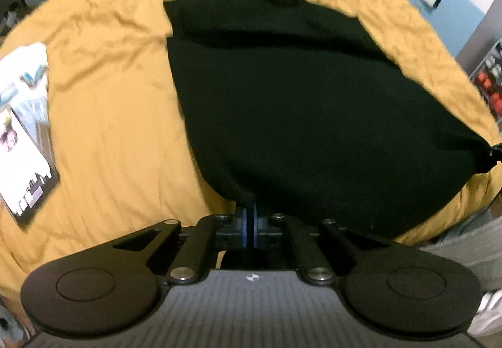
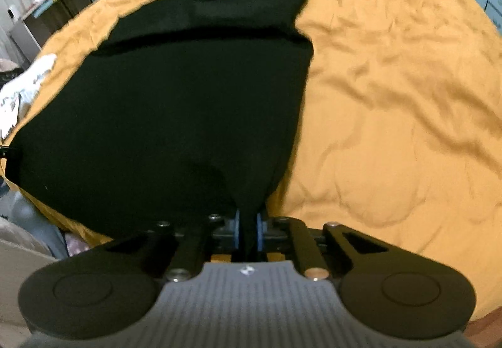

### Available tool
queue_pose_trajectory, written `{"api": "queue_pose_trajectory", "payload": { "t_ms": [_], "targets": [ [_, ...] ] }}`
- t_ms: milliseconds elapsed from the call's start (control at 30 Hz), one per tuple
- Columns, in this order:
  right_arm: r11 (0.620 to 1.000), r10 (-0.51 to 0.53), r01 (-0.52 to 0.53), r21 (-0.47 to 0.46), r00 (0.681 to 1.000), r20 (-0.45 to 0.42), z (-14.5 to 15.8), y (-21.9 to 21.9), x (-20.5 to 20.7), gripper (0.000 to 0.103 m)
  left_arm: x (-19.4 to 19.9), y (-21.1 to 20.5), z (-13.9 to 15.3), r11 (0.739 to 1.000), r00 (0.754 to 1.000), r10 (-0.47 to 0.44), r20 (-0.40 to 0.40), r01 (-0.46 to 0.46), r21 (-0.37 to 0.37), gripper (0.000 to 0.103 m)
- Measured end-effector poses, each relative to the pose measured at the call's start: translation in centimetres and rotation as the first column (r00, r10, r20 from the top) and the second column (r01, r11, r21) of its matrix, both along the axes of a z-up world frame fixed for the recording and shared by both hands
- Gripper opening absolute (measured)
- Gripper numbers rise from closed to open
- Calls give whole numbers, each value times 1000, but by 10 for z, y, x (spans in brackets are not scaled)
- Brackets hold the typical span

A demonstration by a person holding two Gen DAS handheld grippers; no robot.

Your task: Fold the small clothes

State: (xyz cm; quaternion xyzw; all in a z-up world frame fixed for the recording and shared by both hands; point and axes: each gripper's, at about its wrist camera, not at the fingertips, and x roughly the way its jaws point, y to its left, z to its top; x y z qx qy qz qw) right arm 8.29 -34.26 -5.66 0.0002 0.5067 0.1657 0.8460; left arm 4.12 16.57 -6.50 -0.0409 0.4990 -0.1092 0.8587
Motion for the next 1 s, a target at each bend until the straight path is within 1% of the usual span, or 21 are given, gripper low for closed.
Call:
{"api": "queue_pose_trajectory", "payload": {
  "t_ms": [133, 200, 233, 333, 367, 433, 500, 567, 600, 633, 667, 700, 733, 833, 867, 933, 1000],
  "targets": [
    [1000, 6, -6, -1, 997, 82, 26, -1, 18, 3, 16, 6, 24, 999, 997, 15, 82, -17, 32, 3],
    [1000, -10, 9, 7, 995, 102, 30, -6, 34, 3, 27, 10, 30, 999, 994, 28, 103, -33, 43, 3],
    [999, -27, 24, 30, 994, 103, 29, -9, 46, 3, 36, 13, 31, 998, 993, 39, 108, -44, 41, 3],
    [990, -84, 75, 124, 994, 69, 17, -17, 80, 3, 68, 17, 26, 997, 992, 67, 104, -71, 35, 3],
    [986, -97, 88, 139, 994, 55, 10, -17, 92, 3, 78, 17, 22, 997, 993, 71, 94, -74, 37, 3],
    [985, -113, 107, 134, 993, 34, -5, -14, 113, 3, 97, 18, 8, 994, 994, 98, 54, -100, 36, 3],
    [983, -131, 129, 130, 991, 8, -22, -11, 128, 3, 110, 18, -6, 991, 991, 127, 33, -128, 35, 3],
    [980, -150, 149, 133, 989, -4, -35, -10, 131, 4, 117, 18, -17, 988, 989, 150, 17, -150, 30, 3],
    [979, -157, 156, 127, 988, -2, -38, -9, 130, 8, 120, 18, -22, 987, 988, 155, 6, -156, 36, 5],
    [981, -164, 162, 108, 986, 11, -40, -8, 130, 11, 121, 18, -24, 986, 987, 162, 3, -162, 48, 11],
    [983, -167, 164, 80, 985, 30, -39, -7, 129, 15, 122, 20, -25, 983, 985, 173, 2, -172, 69, 15],
    [985, -168, 166, 49, 985, 48, -38, -6, 127, 19, 124, 23, -24, 981, 984, 178, 5, -177, 84, 21],
    [986, -164, 163, 24, 984, 66, -35, -6, 127, 20, 122, 26, -21, 980, 984, 178, 18, -178, 93, 25],
    [992, -125, 128, -21, 985, 120, -20, -7, 123, 21, 116, 30, -3, 981, 986, 147, 78, -156, 116, 26],
    [994, -100, 106, -37, 985, 141, -14, -6, 121, 21, 110, 28, 5, 983, 988, 116, 103, -129, 130, 28],
    [997, -36, 47, -57, 984, 174, -2, 0, 114, 24, 102, 22, 17, 985, 990, 32, 136, -54, 161, 34],
    [997, 22, -9, -71, 983, 184, 5, 8, 107, 32, 92, 10, 23, 976, 987, -70, 144, 38, 212, 39]
  ]
}}
